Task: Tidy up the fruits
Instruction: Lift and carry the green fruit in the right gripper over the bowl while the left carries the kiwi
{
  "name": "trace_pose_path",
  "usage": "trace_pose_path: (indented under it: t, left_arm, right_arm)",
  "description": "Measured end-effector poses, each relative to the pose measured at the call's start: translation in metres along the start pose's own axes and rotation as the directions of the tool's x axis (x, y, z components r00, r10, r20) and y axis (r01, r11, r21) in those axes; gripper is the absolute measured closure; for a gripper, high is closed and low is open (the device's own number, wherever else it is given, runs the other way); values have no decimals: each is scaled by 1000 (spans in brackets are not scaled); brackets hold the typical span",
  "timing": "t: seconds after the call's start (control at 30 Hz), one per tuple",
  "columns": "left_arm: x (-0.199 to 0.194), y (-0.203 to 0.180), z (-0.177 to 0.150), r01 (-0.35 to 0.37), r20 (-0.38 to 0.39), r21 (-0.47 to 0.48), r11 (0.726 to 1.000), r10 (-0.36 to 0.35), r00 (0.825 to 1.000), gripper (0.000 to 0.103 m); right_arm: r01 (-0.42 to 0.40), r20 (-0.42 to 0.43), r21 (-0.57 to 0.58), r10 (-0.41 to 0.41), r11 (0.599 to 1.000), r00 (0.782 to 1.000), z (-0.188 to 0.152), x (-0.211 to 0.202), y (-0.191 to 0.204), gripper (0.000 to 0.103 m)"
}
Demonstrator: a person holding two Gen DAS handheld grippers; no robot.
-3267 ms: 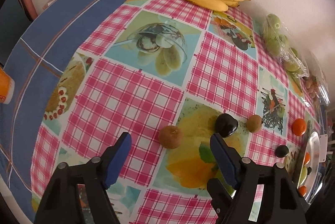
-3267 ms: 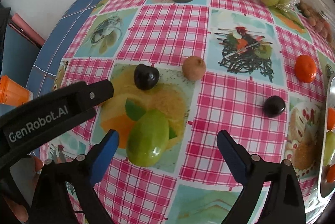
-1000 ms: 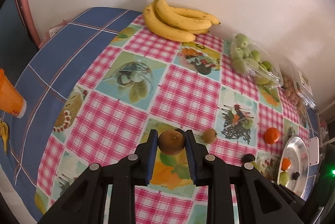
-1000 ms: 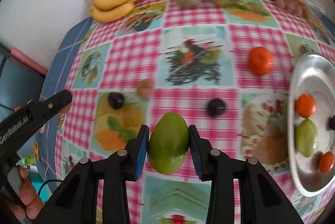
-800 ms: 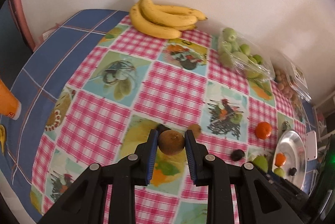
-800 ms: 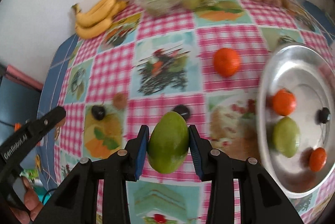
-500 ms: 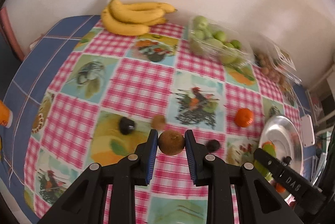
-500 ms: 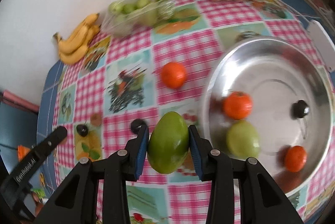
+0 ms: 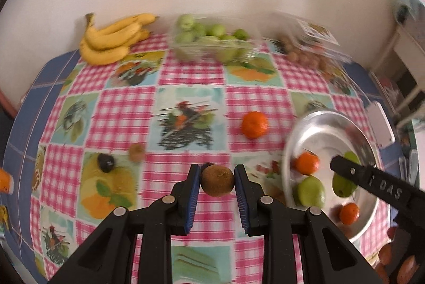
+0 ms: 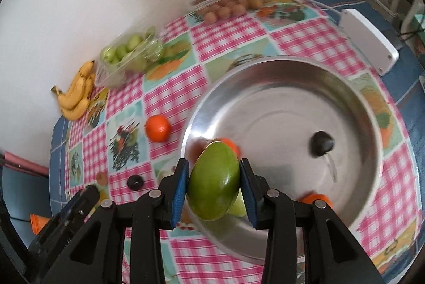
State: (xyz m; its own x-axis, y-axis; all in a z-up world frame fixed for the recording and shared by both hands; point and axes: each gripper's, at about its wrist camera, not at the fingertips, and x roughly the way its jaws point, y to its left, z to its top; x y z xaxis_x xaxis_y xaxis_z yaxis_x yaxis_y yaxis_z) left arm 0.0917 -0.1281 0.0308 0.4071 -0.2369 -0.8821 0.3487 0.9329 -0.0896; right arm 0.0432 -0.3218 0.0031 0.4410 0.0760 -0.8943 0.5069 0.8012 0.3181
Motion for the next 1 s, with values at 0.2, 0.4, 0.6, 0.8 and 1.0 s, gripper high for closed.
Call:
trace_pose_path:
  t: [0.2,0.4,0.6,0.8,1.0]
  left_arm:
    - [-1,-52,-8,19,5,131,991,-20,1000,75]
    - [0,-93,-20,27,19,245,969,-33,999,75]
    - [5,-116,-26,56,8,291,955,-61,998,75]
    - [10,-128,-26,78,8,311,947,-84,996,75]
    - [21,-135,-29,93,-12,325,941,-94,995,75]
  right_arm:
    - [7,16,64,-8,998,1000,7,-10,-33,63]
    - [30,39,106,-34,994,999,10,-24,-62,63]
    - [46,61,137,-54,989,997,12,-36,-84,63]
    - [42,60,144,-51,989,997,13,-38,-95,63]
    - [39,37,131,-44,991,998,11,-31,-95,63]
